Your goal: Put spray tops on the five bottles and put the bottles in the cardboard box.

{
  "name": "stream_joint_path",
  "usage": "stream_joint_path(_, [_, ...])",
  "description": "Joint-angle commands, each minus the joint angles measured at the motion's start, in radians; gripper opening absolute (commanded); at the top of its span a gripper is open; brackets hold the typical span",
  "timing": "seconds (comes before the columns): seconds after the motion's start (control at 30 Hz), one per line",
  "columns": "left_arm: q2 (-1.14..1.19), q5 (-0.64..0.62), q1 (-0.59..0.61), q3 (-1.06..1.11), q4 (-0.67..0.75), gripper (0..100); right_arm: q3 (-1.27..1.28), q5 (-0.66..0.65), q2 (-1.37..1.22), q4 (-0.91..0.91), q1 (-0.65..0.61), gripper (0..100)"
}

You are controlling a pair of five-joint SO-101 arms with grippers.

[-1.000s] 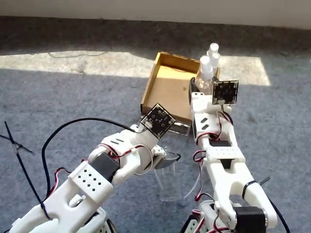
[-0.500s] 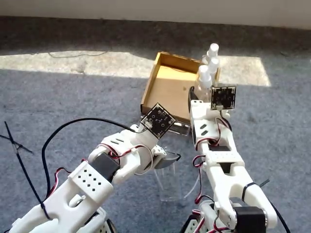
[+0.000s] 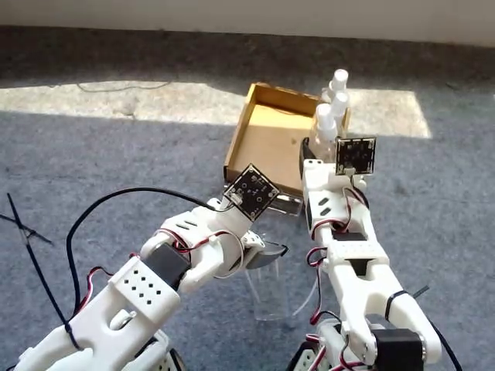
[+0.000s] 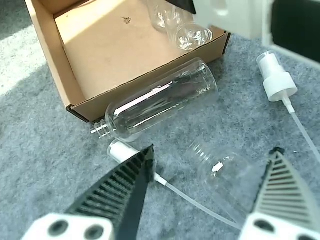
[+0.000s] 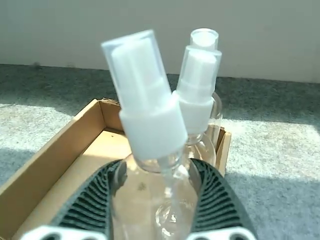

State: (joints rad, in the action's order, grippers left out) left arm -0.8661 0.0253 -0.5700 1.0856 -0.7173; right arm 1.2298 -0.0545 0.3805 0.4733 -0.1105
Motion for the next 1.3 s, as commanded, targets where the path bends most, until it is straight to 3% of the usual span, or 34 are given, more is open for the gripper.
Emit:
stream_joint_path(0.0, [-0.013, 0.002, -0.008, -0.007, 0.018, 32, -0.010, -0.008, -0.056, 0.079, 0.005, 0.5])
stream_joint_path(0.1, [-0.013, 0.002, -0.008, -0.007, 0.018, 32, -0.002, -0.012, -0.093, 0.202, 0.005, 0.5])
stream_joint_path(0.63, [-0.013, 0.002, -0.008, -0.008, 0.018, 32, 0.067, -0.017, -0.105, 0.202, 0.004, 1.1])
stream_joint_path(0.87, [-0.013, 0.002, -0.008, -0.008, 0.018, 32, 0.065, -0.017, -0.099, 0.202, 0.004, 10.0])
stream_joint_path(1.27, [-0.013, 0.002, -0.008, -0.010, 0.018, 32, 0.065, -0.015, -0.097, 0.203, 0.005, 10.6])
